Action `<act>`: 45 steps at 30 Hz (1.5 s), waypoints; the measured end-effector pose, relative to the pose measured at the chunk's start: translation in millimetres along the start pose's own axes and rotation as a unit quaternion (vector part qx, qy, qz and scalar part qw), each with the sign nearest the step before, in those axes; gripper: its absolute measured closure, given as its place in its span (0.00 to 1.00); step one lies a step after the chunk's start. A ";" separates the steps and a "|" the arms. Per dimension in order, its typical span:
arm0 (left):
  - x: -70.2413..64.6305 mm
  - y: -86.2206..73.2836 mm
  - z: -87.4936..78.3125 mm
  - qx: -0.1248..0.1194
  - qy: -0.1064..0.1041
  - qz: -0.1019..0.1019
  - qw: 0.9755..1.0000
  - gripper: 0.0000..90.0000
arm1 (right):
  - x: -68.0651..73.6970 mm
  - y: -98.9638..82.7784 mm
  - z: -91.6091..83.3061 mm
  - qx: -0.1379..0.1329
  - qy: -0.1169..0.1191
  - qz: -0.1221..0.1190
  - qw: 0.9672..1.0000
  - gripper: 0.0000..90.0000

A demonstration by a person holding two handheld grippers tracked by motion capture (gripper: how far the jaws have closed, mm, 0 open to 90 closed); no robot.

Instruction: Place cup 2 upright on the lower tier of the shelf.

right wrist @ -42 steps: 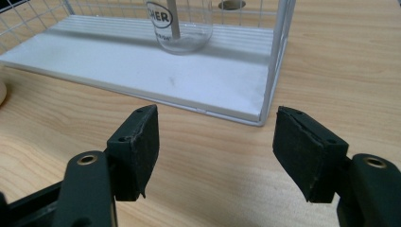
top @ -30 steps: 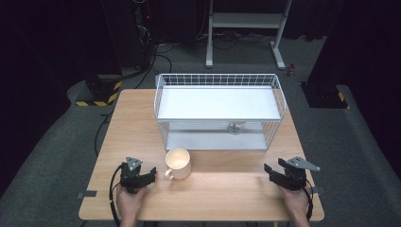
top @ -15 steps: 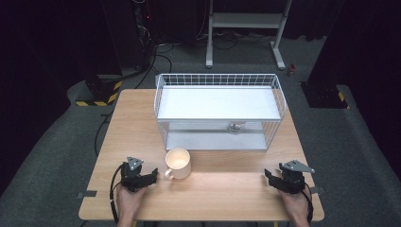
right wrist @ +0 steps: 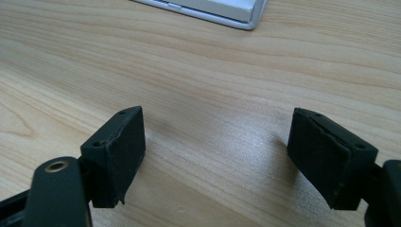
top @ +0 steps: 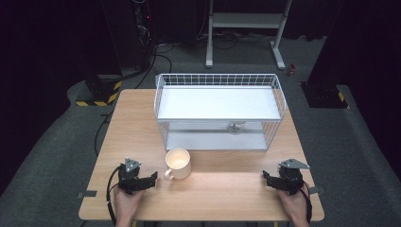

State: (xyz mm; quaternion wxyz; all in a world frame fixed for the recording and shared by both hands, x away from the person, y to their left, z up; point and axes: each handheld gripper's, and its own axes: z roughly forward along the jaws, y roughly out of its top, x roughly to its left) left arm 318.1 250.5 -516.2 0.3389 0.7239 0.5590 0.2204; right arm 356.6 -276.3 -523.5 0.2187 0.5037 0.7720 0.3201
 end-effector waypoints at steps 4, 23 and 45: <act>-0.5 -0.6 -7.3 -0.002 -0.009 0.005 1.000 0.10 | 0.0 0.0 0.1 0.000 0.000 -0.001 1.000 0.22; -11.0 -8.9 -31.2 -0.026 -0.048 0.008 0.998 0.08 | 0.0 0.4 0.5 0.000 0.000 0.001 1.000 0.22; -42.1 -14.8 -44.2 -0.025 -0.079 0.043 0.996 0.02 | -0.3 0.7 0.8 0.000 0.000 0.000 1.000 0.22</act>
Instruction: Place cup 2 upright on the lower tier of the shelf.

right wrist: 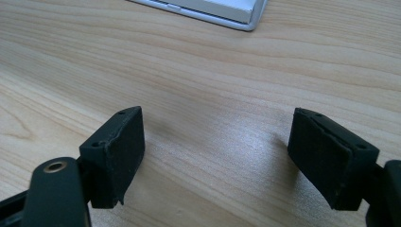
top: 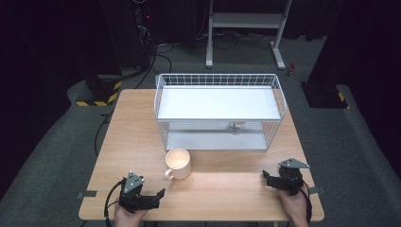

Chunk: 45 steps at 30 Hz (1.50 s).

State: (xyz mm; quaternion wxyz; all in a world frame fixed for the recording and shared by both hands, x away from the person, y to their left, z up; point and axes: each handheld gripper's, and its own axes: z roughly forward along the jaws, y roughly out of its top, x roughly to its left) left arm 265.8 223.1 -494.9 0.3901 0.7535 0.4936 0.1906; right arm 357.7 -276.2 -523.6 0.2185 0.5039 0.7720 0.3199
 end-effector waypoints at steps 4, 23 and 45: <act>-6.4 3.7 6.0 0.002 -0.003 0.007 1.000 0.02 | 0.0 0.0 0.0 0.000 0.000 0.000 1.000 0.22; -22.8 22.1 46.8 0.020 -0.010 0.018 1.000 0.00 | 0.0 0.0 0.0 0.000 0.000 0.000 1.000 0.22; -29.3 34.0 63.5 0.018 -0.008 0.030 0.999 0.00 | 0.1 0.0 0.0 0.000 0.000 0.000 1.000 0.22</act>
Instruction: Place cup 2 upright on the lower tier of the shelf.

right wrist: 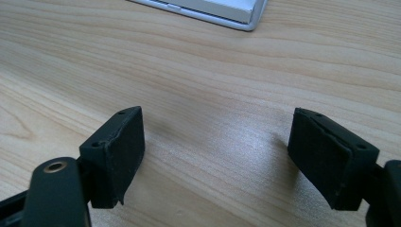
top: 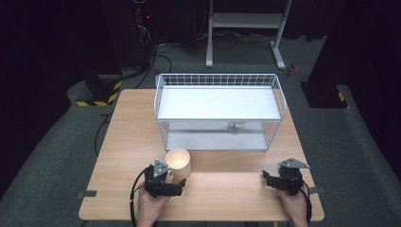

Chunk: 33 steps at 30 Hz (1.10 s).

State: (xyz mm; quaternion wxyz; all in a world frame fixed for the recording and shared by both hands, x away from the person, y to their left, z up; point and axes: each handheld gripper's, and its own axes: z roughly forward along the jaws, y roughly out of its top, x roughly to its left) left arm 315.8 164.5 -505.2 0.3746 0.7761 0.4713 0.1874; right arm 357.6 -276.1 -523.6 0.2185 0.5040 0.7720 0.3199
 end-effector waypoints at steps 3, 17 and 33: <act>-2.6 3.1 1.7 -0.002 0.001 0.004 1.000 0.00 | 0.0 0.0 0.0 0.000 0.000 0.000 1.000 0.22; -1.0 13.1 11.3 -0.019 0.012 -0.004 1.000 0.00 | 0.0 0.0 0.0 0.000 0.000 0.000 1.000 0.22; -2.6 15.7 24.5 -0.033 0.032 -0.004 0.999 0.03 | 0.0 0.0 0.0 0.000 0.000 0.000 1.000 0.22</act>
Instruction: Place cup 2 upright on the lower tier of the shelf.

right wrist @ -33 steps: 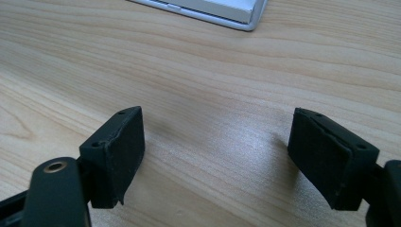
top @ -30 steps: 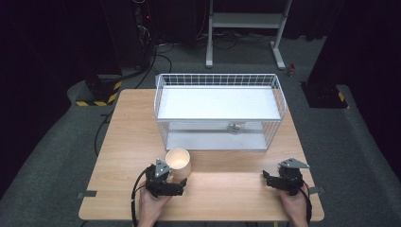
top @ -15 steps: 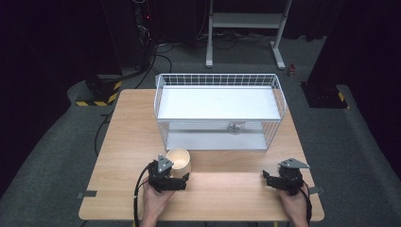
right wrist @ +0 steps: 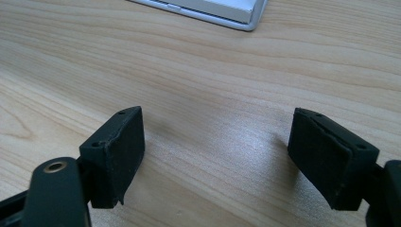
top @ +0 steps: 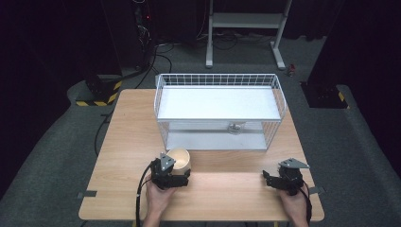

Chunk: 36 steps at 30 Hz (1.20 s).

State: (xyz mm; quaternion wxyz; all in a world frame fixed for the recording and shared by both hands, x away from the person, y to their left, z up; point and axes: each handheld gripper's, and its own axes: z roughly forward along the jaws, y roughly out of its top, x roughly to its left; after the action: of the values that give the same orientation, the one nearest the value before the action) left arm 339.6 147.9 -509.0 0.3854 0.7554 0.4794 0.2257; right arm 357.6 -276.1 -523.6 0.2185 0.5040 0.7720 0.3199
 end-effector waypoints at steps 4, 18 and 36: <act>2.5 2.1 2.5 -0.009 0.003 -0.013 1.000 0.03 | 0.0 0.0 0.0 0.000 0.000 0.000 1.000 0.22; 0.8 0.8 2.7 -0.024 0.007 0.009 1.000 0.09 | -0.1 0.0 0.1 0.000 0.000 0.000 1.000 0.22; -6.2 13.7 -6.7 -0.027 0.005 0.036 0.999 0.09 | -0.1 0.1 0.1 0.000 0.000 0.000 1.000 0.22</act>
State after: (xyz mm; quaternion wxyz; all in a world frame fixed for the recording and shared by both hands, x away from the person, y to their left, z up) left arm 339.7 141.5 -493.8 0.3954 0.7602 0.4477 0.2559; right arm 357.8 -276.2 -523.6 0.2190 0.5042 0.7716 0.3200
